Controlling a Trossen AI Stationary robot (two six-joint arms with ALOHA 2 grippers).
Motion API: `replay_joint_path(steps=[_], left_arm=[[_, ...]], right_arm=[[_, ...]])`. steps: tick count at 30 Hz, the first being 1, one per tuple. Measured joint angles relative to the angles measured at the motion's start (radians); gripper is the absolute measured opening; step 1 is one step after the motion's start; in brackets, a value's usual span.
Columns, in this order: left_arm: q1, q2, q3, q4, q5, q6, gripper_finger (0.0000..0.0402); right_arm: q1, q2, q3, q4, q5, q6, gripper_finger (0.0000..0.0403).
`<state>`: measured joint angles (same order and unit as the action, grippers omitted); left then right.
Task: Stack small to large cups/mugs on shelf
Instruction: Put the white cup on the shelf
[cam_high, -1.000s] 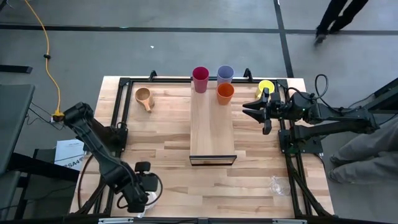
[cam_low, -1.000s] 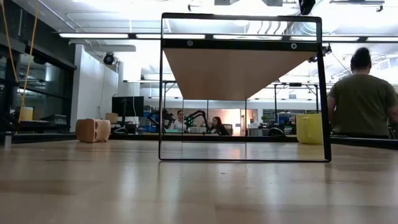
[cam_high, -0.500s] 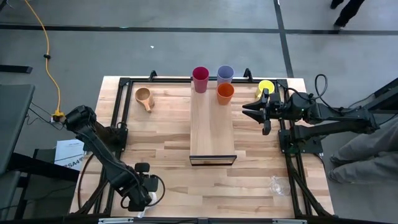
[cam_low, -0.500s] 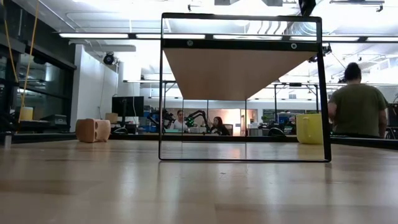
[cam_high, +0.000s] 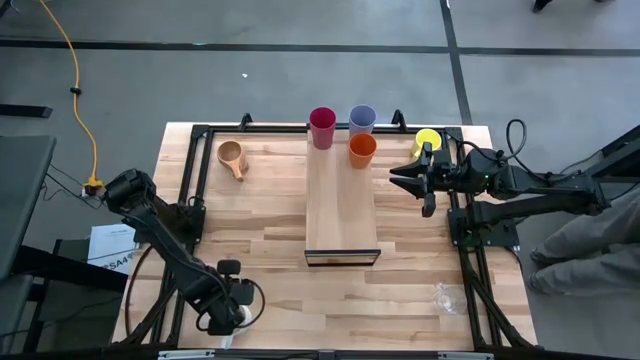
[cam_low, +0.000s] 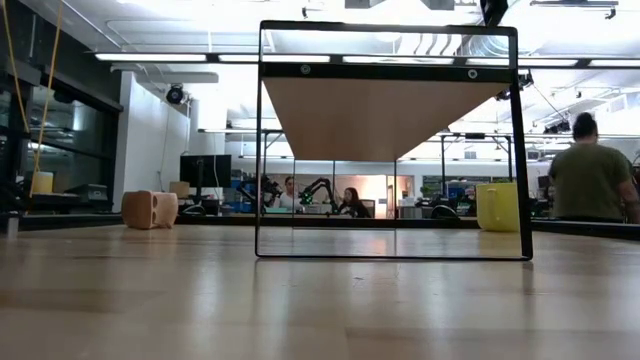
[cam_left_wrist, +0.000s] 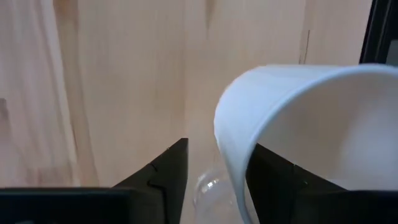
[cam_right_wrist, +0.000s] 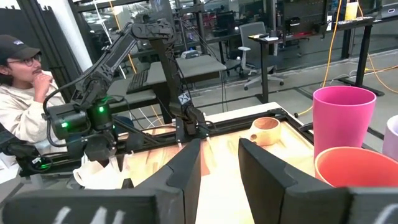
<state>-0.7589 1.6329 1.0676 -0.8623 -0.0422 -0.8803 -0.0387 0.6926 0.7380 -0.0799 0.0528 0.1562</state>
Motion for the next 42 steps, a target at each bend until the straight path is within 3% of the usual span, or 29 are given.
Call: replay_joint_path(steps=[7,13,22,26,29,32,35,42], left_arm=[[0.000,-0.002,0.014,-0.010,-0.057,0.011,0.0013],[0.041,-0.072,0.067,-0.046,-0.083,0.021,0.0005],[0.213,-0.398,0.184,-0.104,-0.228,0.123,0.0003],[0.315,-0.559,0.205,-0.027,-0.367,0.227,0.0002],[0.415,-0.655,0.203,0.102,-0.400,0.353,0.0002],[0.529,-0.723,0.156,0.281,-0.388,0.500,0.0002],[0.653,-0.760,0.071,0.470,-0.298,0.600,0.0001],[0.904,-0.776,-0.240,0.958,0.007,0.544,0.0001]], right_arm=[[0.000,0.000,0.000,0.000,0.000,0.000,0.0099],[0.000,0.000,0.000,0.000,0.000,0.000,0.0099],[0.000,0.000,0.000,0.001,0.000,0.002,0.0099],[0.000,0.000,0.000,-0.001,0.000,0.002,0.0099],[0.000,0.000,0.000,0.000,0.000,0.009,0.0099],[0.000,0.000,0.000,0.000,0.000,0.050,0.0099],[0.000,0.000,0.000,0.001,0.000,0.083,0.0099],[0.000,0.000,0.000,0.001,-0.005,0.047,0.0099]])
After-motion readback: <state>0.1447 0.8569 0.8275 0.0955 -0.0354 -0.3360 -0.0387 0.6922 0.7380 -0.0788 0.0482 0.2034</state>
